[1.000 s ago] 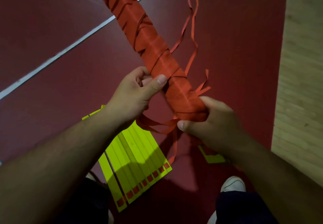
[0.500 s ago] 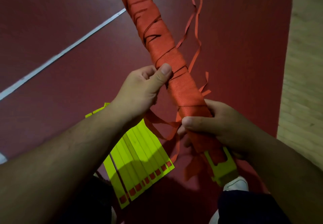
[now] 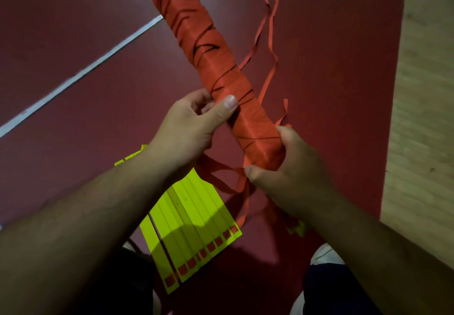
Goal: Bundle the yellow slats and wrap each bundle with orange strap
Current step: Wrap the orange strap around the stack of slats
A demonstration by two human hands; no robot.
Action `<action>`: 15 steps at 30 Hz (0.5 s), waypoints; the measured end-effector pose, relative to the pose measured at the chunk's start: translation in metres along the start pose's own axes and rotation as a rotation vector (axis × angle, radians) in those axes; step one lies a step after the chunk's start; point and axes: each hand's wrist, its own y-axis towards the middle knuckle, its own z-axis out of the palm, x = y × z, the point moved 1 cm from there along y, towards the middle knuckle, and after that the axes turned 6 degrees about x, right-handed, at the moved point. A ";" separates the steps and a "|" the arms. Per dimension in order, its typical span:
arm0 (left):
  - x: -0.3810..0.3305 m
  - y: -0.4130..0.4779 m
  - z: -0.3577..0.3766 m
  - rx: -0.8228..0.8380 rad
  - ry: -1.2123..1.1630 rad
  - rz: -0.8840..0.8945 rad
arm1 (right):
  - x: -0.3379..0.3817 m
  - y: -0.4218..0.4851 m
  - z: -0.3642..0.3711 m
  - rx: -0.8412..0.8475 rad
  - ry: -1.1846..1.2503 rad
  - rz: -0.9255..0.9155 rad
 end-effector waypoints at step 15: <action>0.005 0.007 -0.023 0.386 -0.117 0.024 | 0.002 -0.008 -0.011 0.424 0.727 -0.069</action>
